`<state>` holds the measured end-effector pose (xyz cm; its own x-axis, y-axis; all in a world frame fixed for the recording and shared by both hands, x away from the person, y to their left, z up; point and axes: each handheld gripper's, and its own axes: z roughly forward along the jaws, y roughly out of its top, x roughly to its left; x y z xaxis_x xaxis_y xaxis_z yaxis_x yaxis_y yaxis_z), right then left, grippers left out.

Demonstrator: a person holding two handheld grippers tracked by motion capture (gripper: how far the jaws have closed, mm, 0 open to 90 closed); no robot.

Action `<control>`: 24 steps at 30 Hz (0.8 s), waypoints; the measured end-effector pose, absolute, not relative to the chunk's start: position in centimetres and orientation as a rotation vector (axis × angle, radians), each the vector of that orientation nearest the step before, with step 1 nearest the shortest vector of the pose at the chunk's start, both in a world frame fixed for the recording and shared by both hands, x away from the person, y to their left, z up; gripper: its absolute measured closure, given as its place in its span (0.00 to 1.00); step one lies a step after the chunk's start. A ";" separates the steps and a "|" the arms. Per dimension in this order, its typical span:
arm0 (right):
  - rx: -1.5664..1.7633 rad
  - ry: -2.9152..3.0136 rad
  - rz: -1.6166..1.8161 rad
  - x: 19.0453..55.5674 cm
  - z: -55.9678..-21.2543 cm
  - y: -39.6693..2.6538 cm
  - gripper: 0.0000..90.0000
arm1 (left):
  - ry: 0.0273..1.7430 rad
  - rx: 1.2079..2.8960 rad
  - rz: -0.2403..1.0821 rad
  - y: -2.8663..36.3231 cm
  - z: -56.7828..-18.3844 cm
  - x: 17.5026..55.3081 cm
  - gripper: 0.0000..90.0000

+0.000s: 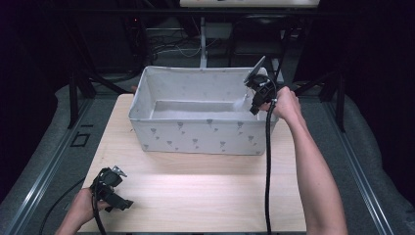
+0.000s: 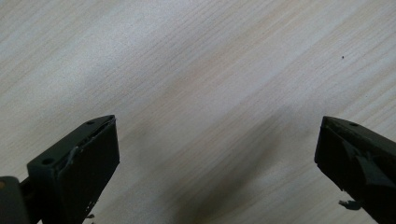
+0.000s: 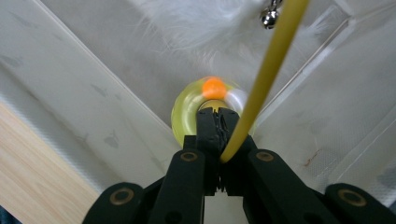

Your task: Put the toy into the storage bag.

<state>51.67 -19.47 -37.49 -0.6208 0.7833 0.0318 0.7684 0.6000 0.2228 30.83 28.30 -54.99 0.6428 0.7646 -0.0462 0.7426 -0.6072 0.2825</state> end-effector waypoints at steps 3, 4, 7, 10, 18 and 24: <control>1.332 2.746 0.307 51.7 -37.9 -19.6 0.98 | 1.217 2.587 0.115 28.3 -55.0 30.8 0.00; 1.337 2.749 0.308 51.7 -38.1 -19.7 0.98 | 1.213 2.589 0.118 28.3 -55.0 30.8 0.00; 1.346 2.752 0.292 51.7 -38.7 -19.7 0.98 | 1.211 2.590 0.116 28.3 -55.0 30.8 0.00; 1.346 2.756 0.264 51.7 -38.9 -19.7 0.98 | 1.214 2.587 0.114 28.3 -55.0 30.8 0.00; 1.366 2.762 0.268 51.7 -38.8 -19.8 0.97 | 1.202 2.596 0.115 28.2 -55.0 30.8 0.00; 1.365 2.749 0.308 51.4 -38.3 -19.9 0.91 | 1.203 2.598 0.114 28.3 -55.0 30.8 0.00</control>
